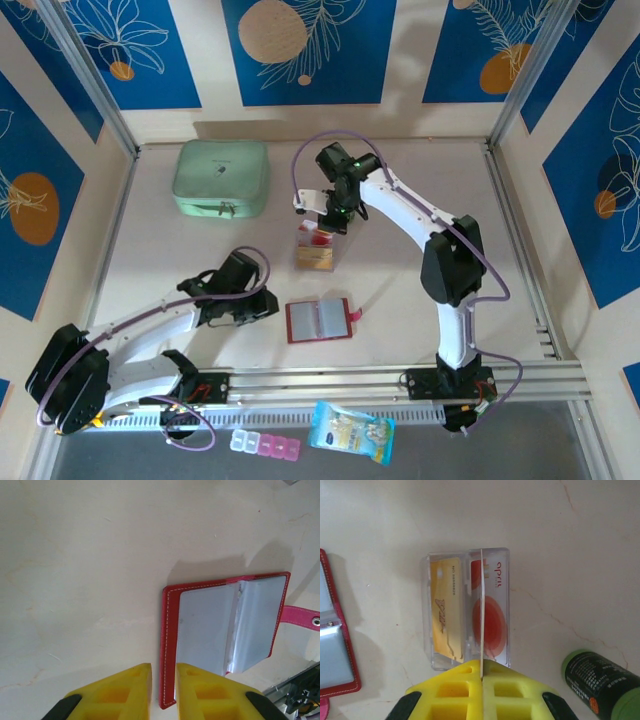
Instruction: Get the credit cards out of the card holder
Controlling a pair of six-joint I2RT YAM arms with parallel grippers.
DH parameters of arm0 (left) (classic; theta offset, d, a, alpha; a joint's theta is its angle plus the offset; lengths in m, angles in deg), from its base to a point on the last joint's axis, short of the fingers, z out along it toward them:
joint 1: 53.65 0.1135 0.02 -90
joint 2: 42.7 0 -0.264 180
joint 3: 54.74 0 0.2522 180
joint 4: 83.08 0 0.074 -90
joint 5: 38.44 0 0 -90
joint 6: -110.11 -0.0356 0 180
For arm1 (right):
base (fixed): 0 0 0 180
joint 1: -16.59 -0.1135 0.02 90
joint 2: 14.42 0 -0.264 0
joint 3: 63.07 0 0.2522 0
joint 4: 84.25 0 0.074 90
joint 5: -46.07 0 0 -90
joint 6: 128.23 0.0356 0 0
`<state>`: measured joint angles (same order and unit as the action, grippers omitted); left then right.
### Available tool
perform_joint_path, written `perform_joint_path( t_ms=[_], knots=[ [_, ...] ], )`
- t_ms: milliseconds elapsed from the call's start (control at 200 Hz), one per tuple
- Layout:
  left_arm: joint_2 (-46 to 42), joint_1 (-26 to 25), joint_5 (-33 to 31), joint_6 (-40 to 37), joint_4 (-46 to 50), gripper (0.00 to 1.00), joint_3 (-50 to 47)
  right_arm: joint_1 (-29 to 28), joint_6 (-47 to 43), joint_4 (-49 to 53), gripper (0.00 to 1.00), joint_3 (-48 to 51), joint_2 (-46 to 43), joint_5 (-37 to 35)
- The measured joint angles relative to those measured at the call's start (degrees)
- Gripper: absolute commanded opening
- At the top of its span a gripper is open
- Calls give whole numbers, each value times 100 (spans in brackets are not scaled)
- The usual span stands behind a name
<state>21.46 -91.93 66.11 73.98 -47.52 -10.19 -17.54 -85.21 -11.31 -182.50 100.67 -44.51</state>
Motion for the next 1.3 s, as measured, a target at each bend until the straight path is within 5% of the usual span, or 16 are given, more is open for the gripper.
perform_joint_path(
  t_ms=[565,985,1100,1300],
  knots=[
    [-33,264,63,-144,55,20,-175,59,-164,175,8,-173,848,122],
    [-48,415,149,-251,68,21,-188,120,59,-157,15,216,542,26],
    [-125,481,146,-343,170,28,-181,120,251,-420,17,623,136,-76],
    [-201,540,15,-542,387,59,-24,120,929,-1021,27,1462,-664,-271]
  ],
)
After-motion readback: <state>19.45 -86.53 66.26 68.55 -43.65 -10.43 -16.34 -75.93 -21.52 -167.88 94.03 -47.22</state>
